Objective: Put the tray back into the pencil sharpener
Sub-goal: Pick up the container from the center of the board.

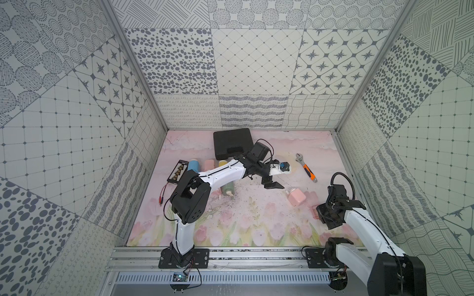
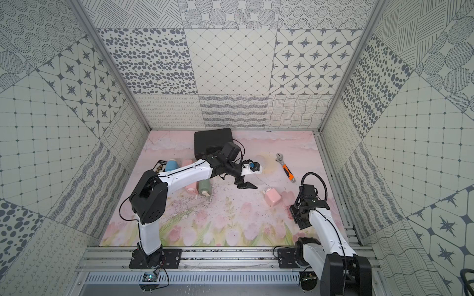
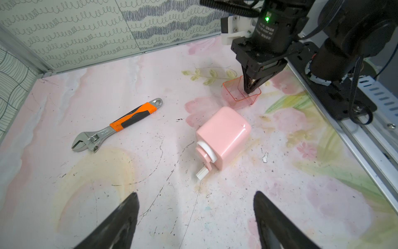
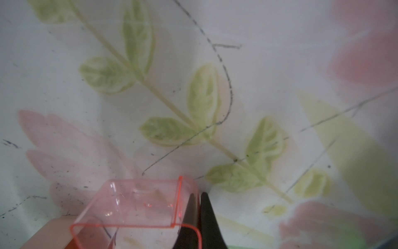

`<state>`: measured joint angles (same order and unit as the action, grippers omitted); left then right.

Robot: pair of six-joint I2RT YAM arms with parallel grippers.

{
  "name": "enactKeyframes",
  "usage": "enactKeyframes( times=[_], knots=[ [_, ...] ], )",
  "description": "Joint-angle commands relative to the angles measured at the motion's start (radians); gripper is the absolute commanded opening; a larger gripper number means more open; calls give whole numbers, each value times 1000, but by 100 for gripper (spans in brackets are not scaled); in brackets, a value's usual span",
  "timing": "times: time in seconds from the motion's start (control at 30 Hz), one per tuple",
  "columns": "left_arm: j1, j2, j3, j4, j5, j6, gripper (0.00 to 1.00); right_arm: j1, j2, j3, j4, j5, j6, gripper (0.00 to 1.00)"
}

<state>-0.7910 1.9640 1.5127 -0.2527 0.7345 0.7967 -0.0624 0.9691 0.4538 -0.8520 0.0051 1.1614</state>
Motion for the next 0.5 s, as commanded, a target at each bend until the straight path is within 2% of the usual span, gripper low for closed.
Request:
enactKeyframes(
  times=[0.0, 0.17, 0.27, 0.33, 0.47],
  knots=[
    [-22, 62, 70, -28, 122, 109, 86, -3, -21, 36, -66, 32, -57, 3],
    [-59, 133, 126, 16, 104, 133, 91, -2, -31, 34, -65, 2, -58, 3],
    [-92, 170, 166, -30, 59, 183, 93, -2, -35, 41, -38, -41, -49, 4],
    [-114, 196, 199, -83, 17, 238, 94, -2, -36, 49, -38, -37, -64, 4],
    [-142, 244, 227, -82, -36, 289, 94, -2, -52, 52, -39, -29, -112, 6]
  ],
)
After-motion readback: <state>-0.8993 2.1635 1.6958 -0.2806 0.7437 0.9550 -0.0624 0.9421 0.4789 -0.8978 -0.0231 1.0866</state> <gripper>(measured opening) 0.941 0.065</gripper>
